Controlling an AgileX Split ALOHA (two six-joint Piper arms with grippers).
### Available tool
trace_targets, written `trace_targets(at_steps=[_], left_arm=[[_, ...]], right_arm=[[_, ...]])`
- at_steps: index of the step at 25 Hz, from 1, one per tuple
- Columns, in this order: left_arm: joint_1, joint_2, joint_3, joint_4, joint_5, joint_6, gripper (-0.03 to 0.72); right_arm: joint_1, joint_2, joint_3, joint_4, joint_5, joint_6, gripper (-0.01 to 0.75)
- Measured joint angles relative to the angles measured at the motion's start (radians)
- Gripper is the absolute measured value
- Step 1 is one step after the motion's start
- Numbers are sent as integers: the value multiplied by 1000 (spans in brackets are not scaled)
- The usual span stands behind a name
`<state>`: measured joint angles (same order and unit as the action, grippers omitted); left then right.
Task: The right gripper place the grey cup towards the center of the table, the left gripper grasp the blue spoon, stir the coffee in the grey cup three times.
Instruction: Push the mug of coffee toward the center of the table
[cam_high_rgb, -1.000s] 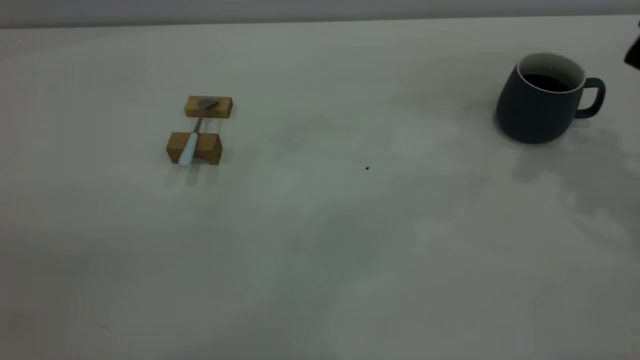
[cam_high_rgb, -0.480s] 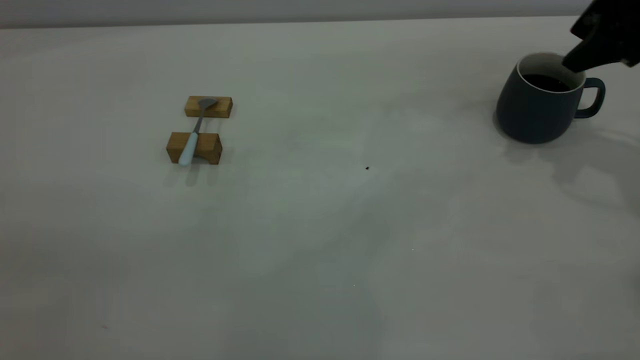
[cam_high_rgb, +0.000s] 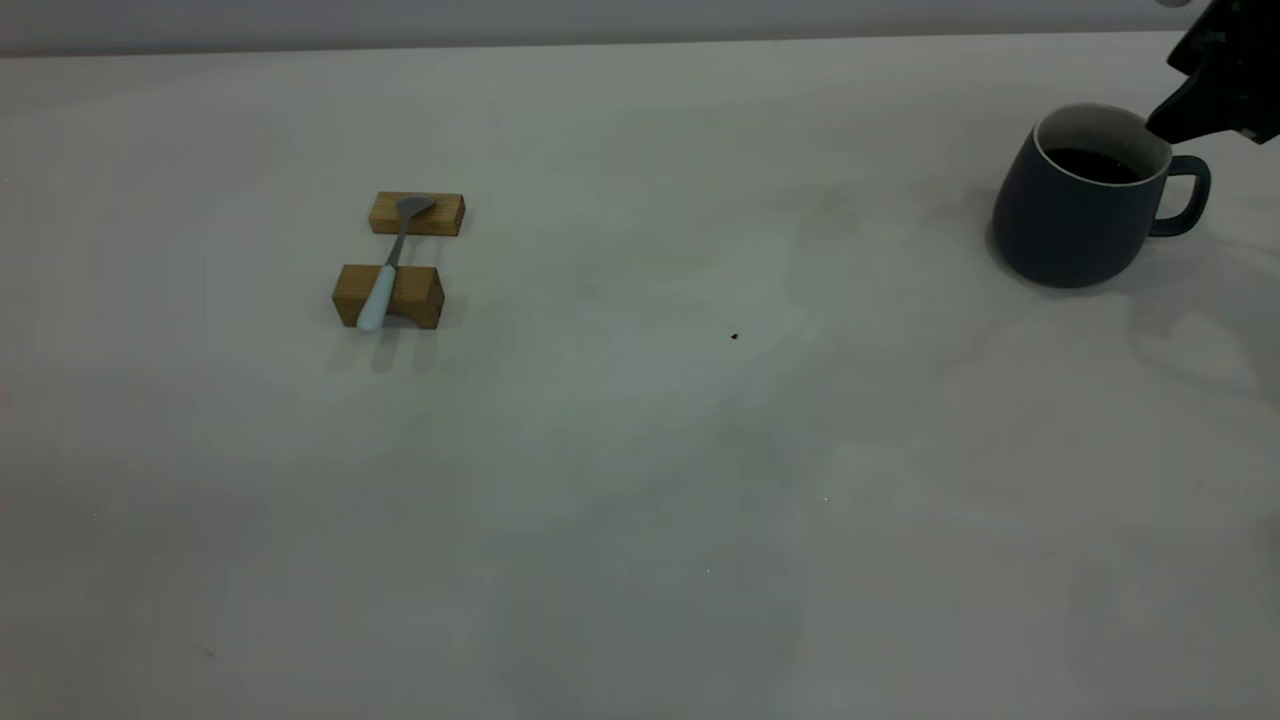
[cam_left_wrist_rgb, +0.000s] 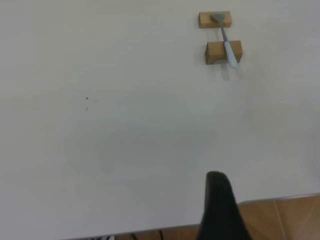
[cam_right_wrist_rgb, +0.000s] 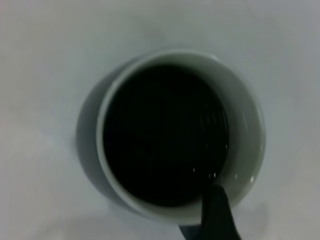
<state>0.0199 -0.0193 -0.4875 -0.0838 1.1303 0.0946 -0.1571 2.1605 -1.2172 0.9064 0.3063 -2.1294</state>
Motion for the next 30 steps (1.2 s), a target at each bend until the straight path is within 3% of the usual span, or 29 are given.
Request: trace_targets(at_steps=[11,30], left_arm=[[0,0,0,0,0,0,563],[0,0,0,0,0,1,563]], right_arm=[[-53,-3,0,-2,85,0,537],[-66,100,-3,-5,48,0,537]])
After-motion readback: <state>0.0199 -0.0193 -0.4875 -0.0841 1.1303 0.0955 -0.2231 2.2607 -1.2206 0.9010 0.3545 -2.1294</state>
